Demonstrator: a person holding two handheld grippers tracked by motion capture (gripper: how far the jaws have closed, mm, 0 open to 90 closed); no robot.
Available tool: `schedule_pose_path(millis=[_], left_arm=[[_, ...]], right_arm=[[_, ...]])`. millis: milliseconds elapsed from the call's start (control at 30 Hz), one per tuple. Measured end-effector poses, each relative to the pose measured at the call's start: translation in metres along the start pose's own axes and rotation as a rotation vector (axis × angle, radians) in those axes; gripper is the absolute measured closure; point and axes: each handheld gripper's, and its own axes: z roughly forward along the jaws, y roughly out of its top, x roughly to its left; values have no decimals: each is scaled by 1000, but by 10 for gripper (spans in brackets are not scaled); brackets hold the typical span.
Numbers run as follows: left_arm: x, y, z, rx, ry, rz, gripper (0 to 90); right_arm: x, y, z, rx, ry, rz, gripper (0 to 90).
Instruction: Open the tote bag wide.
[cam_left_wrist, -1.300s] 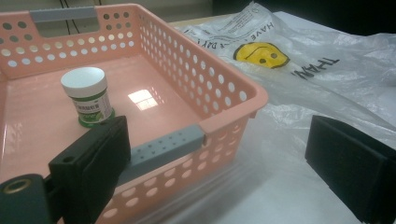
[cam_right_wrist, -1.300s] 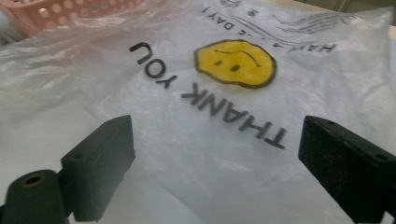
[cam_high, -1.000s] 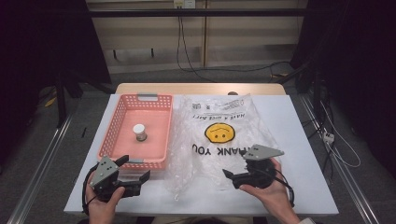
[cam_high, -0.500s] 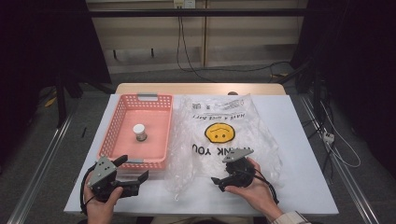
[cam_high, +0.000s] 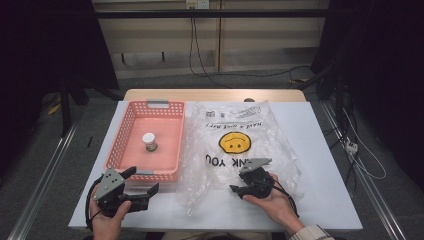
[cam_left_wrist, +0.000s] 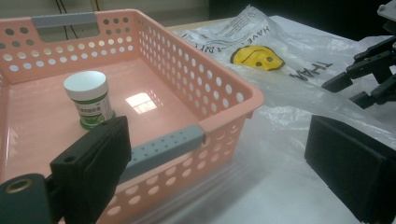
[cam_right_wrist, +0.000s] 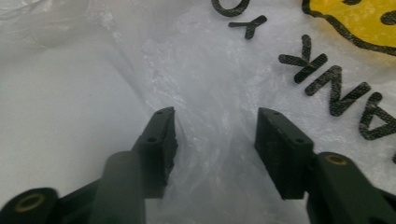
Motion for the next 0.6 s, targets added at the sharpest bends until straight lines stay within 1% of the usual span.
schedule_pose_path(millis=[100, 167, 200, 233, 267, 300, 333, 367, 400, 433, 500, 533, 600], left_arm=[[0, 0, 0, 3, -1, 2, 70], [0, 0, 0, 0, 0, 0, 70], [0, 0, 0, 0, 1, 1, 70], [0, 0, 0, 0, 1, 0, 70], [0, 0, 0, 3, 1, 2, 70], [0, 0, 0, 3, 1, 3, 70], [0, 0, 0, 3, 1, 3, 70], [0, 0, 0, 4, 2, 2, 70], [0, 0, 1, 7, 1, 3, 70], [0, 0, 1, 7, 1, 3, 70], [0, 0, 1, 8, 1, 3, 70], [0, 0, 0, 7, 3, 3, 70], [1, 0, 0, 5, 2, 3, 70]], right_arm=[[-3, 0, -1, 1, -14, 19, 602], [-4, 1, -1, 1, -19, 23, 629], [-5, 1, -1, -1, -24, 28, 686], [-5, 1, -1, -1, -24, 28, 686], [-7, 1, 0, -11, -24, 46, 752], [-9, 1, 1, -16, -21, 51, 776], [-9, 1, 1, -16, -21, 51, 776], [-10, 1, 2, -22, -19, 70, 805], [-11, 2, 2, -22, -24, 73, 831], [-11, 2, 2, -22, -24, 73, 831], [-13, 4, 3, -12, -22, 80, 860], [-14, 4, 3, -11, -18, 95, 875], [-15, 5, 3, -10, -18, 102, 893]])
